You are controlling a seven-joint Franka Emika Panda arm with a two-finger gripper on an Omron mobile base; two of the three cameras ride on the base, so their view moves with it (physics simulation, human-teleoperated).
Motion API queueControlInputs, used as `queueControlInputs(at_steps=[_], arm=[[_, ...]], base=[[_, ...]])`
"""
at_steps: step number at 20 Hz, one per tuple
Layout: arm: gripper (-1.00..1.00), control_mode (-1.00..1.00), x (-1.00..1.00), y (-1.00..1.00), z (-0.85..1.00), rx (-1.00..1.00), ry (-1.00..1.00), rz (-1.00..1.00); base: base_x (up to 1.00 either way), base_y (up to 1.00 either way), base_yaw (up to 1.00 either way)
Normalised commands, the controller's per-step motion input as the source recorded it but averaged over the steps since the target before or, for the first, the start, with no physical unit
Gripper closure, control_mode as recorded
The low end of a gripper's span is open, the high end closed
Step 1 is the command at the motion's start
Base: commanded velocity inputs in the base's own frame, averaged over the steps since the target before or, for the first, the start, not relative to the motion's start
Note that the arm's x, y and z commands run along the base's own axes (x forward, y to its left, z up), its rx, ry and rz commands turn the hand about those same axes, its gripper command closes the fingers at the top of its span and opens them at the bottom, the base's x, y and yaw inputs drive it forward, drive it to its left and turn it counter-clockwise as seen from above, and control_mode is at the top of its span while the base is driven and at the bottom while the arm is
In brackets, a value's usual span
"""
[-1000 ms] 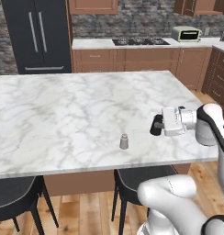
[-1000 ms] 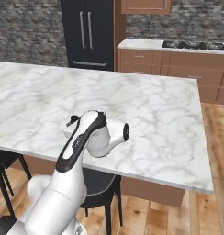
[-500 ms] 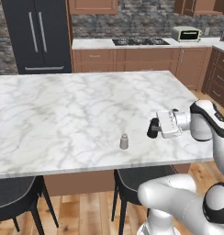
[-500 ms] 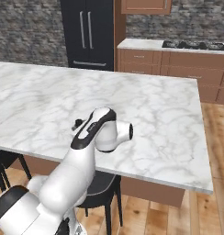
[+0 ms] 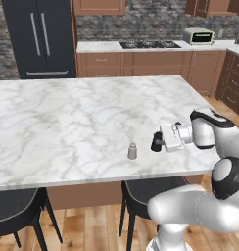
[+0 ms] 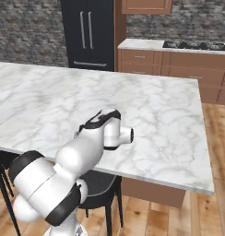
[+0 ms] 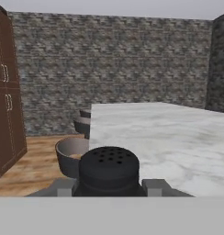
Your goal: The dining table condiment station is running low on shaker. Refill the condiment station by opening the cabinet and taking the shaker from the cabinet and placing it on the dining table.
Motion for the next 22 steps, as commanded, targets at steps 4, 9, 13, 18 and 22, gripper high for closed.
queueControlInputs(at_steps=[4,9,13,18,22], arm=[[1.0,-1.0,0.39,0.0,-0.45,0.0,0.0,0.04],[1.0,-1.0,0.41,-0.01,-0.39,0.0,0.0,0.04],[1.0,-1.0,0.44,-0.07,-0.33,0.0,0.0,0.03],[1.0,-1.0,0.4,-0.13,-0.29,0.0,0.0,0.03],[1.0,-1.0,0.36,-0.02,-0.35,0.0,-0.01,0.02]], base=[[0.0,0.0,0.0],[0.0,0.0,0.0],[0.0,0.0,0.0],[0.0,0.0,0.0],[0.0,0.0,0.0]])
